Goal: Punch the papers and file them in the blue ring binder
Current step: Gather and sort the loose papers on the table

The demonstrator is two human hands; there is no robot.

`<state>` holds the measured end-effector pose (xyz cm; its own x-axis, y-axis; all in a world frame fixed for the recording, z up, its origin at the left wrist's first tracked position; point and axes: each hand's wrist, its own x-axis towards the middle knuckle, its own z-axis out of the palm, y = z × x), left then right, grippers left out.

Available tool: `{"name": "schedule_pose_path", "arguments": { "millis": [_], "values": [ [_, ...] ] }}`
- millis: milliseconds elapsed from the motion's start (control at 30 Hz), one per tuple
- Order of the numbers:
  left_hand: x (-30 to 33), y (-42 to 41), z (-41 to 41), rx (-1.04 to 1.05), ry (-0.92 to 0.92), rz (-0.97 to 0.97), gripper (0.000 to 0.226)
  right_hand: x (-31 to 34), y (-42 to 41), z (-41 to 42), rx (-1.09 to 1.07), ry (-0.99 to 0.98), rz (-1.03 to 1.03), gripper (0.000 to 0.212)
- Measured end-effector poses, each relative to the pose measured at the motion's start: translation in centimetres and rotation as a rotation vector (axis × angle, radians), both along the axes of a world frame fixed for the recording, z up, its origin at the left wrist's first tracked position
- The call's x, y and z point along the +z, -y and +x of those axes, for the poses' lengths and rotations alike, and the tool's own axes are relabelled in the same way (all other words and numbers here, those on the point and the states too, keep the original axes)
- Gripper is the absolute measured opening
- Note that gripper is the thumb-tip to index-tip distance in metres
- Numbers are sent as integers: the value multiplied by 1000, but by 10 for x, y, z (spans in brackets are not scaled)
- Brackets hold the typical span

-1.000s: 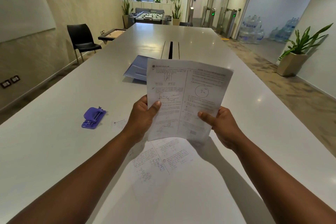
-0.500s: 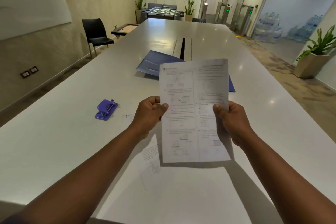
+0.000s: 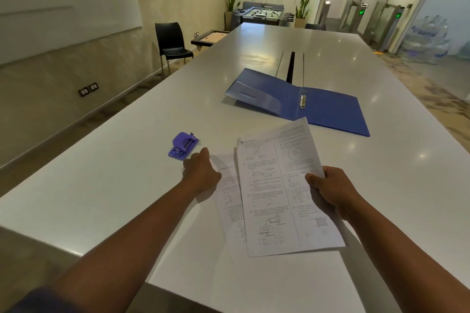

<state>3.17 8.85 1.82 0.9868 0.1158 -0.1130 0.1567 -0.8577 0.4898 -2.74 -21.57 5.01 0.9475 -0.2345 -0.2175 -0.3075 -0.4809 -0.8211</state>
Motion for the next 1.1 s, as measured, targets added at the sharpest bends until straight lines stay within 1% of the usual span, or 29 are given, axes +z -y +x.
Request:
{"name": "schedule_pose_path", "arguments": {
  "millis": [67,233,267,367,433,467,533,633,667,767,800,933,1100],
  "values": [
    [3,-2,2,-19,-7,-20,57,-5,-4,2,12,-13,-6,15],
    [3,-8,8,2,-2,-187,60,-14,-10,8,37,-47,-14,14],
    [3,-9,9,13,-7,-240,63,-15,-11,8,42,-52,-18,15],
    [2,-10,12,34,-45,-403,79,-18,-11,10,58,-66,-33,16],
    [1,-10,15,43,-48,-452,80,-20,-11,10,69,-74,-38,16],
    [0,-10,16,41,-34,-449,77,-20,-11,10,74,-75,-41,16],
    [-2,-11,19,20,-3,-381,69,-20,-11,10,85,-75,-47,18],
    [-5,-11,28,-44,0,-214,43,-20,-11,9,86,-73,-40,17],
    [-6,-11,31,-62,-11,-163,38,-20,-11,9,84,-70,-42,17],
    [-7,-10,37,-102,-36,-73,40,-22,-11,10,83,-66,-48,17],
    [-7,-10,38,-104,-43,-73,41,-23,-11,11,85,-65,-47,17],
    [-6,-11,44,-54,-32,-156,27,-27,-9,11,94,-44,-57,15],
    [-15,-4,34,103,134,-376,15,-31,-6,10,99,-31,-28,17]
  ]
}}
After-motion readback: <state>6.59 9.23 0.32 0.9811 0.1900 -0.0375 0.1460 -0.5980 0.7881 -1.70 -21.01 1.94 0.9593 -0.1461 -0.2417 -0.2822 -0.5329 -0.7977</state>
